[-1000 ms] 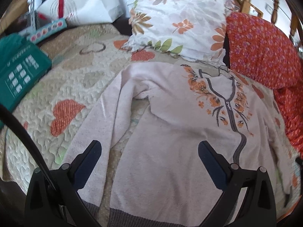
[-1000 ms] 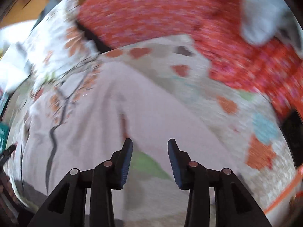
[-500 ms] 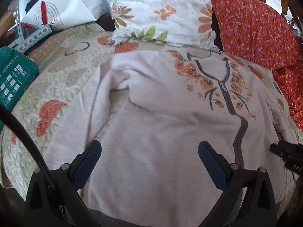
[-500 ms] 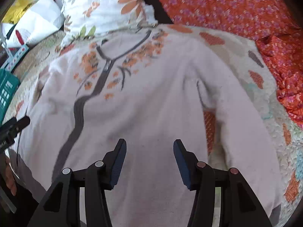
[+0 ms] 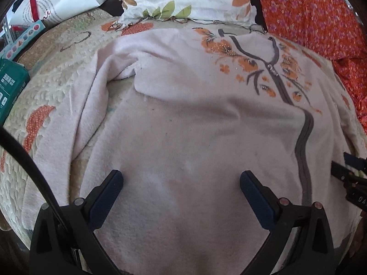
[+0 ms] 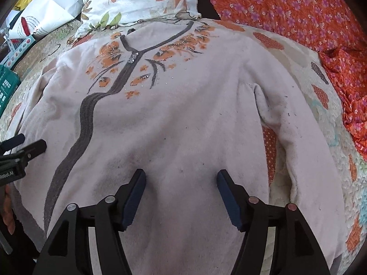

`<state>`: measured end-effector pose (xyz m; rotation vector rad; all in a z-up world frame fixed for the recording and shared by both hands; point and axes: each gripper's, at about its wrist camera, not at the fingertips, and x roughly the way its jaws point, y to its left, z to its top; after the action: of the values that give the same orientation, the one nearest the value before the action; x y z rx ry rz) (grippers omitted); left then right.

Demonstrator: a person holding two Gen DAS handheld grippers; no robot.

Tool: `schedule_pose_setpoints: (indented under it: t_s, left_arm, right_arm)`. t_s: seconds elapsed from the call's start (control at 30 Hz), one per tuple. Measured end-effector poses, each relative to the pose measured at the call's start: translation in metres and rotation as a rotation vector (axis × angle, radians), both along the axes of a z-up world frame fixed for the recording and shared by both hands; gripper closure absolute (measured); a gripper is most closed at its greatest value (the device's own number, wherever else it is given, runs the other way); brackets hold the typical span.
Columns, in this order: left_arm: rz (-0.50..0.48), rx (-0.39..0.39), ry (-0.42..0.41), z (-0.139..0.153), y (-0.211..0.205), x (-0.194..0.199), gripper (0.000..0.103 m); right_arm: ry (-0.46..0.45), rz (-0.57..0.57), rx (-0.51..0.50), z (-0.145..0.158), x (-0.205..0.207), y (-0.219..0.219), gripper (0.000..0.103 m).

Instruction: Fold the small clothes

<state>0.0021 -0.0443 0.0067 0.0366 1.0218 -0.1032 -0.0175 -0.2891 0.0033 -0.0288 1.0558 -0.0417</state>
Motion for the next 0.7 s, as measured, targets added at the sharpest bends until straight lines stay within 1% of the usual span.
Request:
schedule_pose_setpoints:
  t_s: [0.13, 0.3, 0.5, 0.7]
  left_arm:
    - [-0.014, 0.036, -0.012, -0.0026, -0.0047, -0.0034, 0.001]
    - [-0.014, 0.033, -0.010, -0.0036, -0.0034, -0.0018, 0.000]
    - [-0.015, 0.040, -0.027, -0.0046, -0.0043, -0.0036, 0.000]
    - [-0.029, 0.044, -0.035, -0.0051, -0.0046, -0.0030, 0.000]
  right_arm:
    - [-0.010, -0.003, -0.002, -0.0014, -0.0006, -0.0004, 0.029]
    - [-0.027, -0.019, 0.009, -0.0030, -0.0005, -0.0016, 0.024]
    - [-0.058, -0.027, 0.032, -0.0051, -0.0015, 0.0013, 0.013]
    - [-0.045, -0.017, 0.067, -0.0072, 0.0013, 0.0023, 0.001]
